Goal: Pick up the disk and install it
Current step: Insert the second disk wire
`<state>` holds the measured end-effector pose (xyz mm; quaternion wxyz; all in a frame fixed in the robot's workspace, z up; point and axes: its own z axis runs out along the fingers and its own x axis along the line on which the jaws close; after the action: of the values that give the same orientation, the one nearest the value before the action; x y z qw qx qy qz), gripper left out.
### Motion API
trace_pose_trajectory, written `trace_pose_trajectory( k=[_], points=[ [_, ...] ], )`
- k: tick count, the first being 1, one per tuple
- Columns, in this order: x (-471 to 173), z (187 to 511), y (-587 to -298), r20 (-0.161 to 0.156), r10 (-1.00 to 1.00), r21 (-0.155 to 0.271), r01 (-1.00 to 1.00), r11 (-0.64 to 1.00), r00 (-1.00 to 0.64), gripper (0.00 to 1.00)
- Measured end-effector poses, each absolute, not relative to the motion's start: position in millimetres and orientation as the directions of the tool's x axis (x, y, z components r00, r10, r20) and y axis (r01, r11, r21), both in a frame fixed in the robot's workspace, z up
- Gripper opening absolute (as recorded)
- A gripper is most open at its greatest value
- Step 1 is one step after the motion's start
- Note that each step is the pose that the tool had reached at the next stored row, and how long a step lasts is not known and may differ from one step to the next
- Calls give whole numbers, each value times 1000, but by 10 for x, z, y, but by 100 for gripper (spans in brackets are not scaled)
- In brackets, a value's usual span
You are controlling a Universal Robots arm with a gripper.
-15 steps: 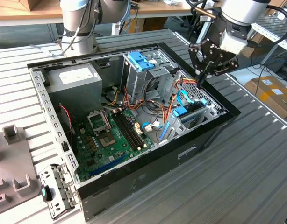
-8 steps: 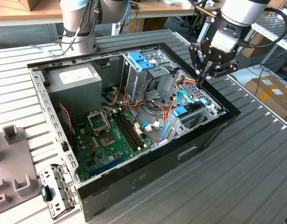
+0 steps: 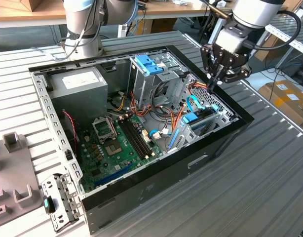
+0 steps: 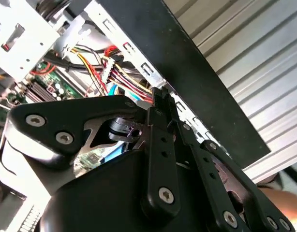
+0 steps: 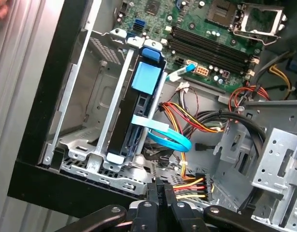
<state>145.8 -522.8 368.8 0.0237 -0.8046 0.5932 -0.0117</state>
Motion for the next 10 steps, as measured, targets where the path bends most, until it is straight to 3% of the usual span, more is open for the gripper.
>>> trace_pose_trajectory(
  k=[10],
  points=[
    [1459, 3682, -5228, -9, -995, -52, -994, -94, 95, 16]
  ],
)
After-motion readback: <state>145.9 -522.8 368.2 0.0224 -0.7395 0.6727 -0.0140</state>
